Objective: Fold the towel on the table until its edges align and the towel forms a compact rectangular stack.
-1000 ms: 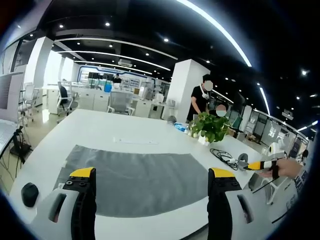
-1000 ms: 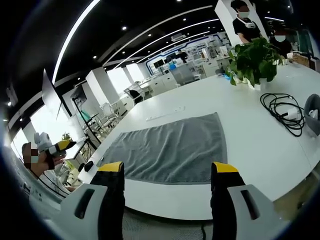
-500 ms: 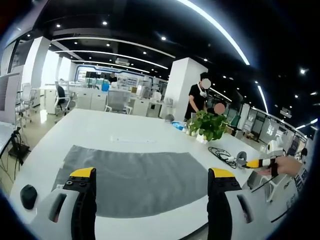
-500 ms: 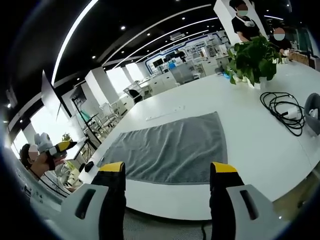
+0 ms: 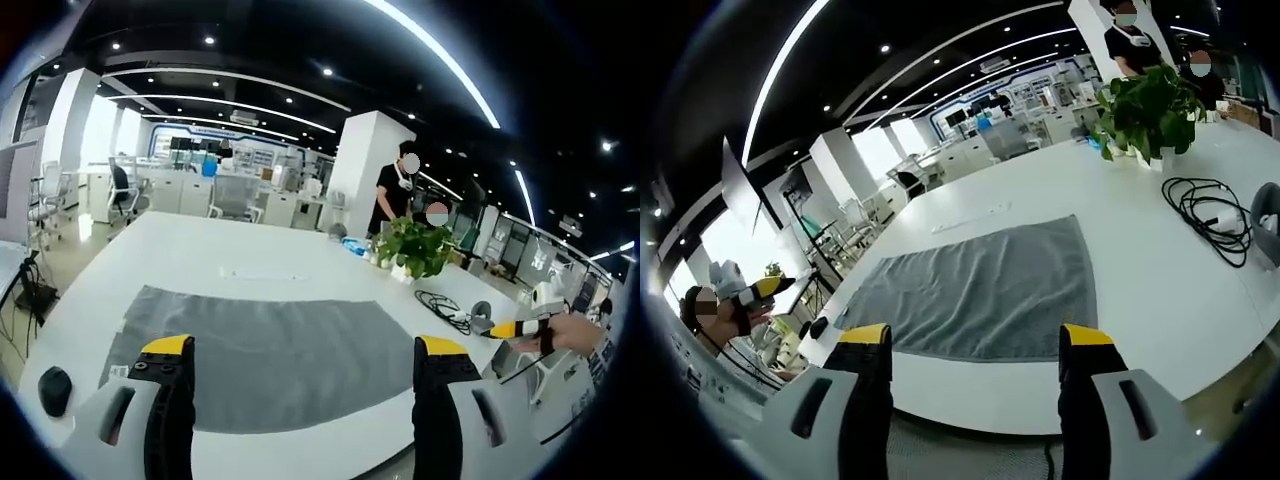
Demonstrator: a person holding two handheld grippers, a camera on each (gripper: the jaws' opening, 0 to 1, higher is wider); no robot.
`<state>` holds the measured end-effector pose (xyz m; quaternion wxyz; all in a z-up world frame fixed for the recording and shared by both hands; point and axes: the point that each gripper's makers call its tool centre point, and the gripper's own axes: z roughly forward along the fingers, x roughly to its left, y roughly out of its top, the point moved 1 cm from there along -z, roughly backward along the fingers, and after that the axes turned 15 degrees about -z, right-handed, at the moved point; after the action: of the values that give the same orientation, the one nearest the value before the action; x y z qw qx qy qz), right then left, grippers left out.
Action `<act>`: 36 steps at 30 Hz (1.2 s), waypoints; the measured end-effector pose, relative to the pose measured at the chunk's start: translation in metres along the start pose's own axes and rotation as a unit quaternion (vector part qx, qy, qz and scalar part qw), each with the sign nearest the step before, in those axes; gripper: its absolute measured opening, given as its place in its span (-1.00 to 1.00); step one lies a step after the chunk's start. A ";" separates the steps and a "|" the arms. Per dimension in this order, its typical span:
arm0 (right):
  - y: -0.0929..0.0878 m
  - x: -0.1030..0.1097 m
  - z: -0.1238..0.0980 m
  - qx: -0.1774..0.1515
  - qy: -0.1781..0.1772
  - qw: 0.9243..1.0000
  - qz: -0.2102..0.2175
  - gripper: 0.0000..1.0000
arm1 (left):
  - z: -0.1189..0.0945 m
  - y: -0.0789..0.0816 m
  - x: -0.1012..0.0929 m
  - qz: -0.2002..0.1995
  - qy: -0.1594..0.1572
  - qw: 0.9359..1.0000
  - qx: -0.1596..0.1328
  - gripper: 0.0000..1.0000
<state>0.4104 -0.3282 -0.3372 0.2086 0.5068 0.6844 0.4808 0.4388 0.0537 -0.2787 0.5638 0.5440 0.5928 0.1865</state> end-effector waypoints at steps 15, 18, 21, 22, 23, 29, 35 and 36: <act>0.004 -0.009 0.004 0.001 -0.010 1.000 0.000 0.31 | 0.008 0.005 -0.002 0.009 -0.007 1.000 0.007 0.84; 0.003 -0.010 0.004 0.004 -0.012 1.000 0.001 0.30 | 0.010 0.002 -0.001 0.009 -0.005 1.000 0.012 0.84; 0.003 -0.011 0.005 0.004 -0.013 1.000 0.003 0.30 | 0.013 -0.001 -0.003 0.011 -0.006 1.000 0.018 0.84; 0.003 -0.012 0.006 0.005 -0.014 1.000 0.004 0.29 | 0.014 -0.001 -0.003 0.013 -0.006 1.000 0.019 0.84; 0.003 -0.014 0.006 0.005 -0.014 1.000 0.003 0.29 | 0.016 -0.002 -0.004 0.015 -0.007 1.000 0.021 0.84; 0.003 -0.019 0.008 0.007 -0.020 1.000 0.008 0.27 | 0.024 -0.009 -0.010 0.030 -0.012 0.999 0.037 0.84; 0.001 -0.025 0.010 0.013 -0.020 1.000 0.008 0.26 | 0.037 -0.021 -0.021 0.030 -0.028 0.998 0.054 0.82; 0.001 -0.027 0.011 0.014 -0.021 1.000 0.008 0.26 | 0.039 -0.023 -0.023 0.031 -0.029 0.998 0.056 0.82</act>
<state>0.4295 -0.3472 -0.3469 0.2119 0.5248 0.6829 0.4619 0.4576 0.0107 -0.2987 0.5434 0.5981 0.5686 0.1538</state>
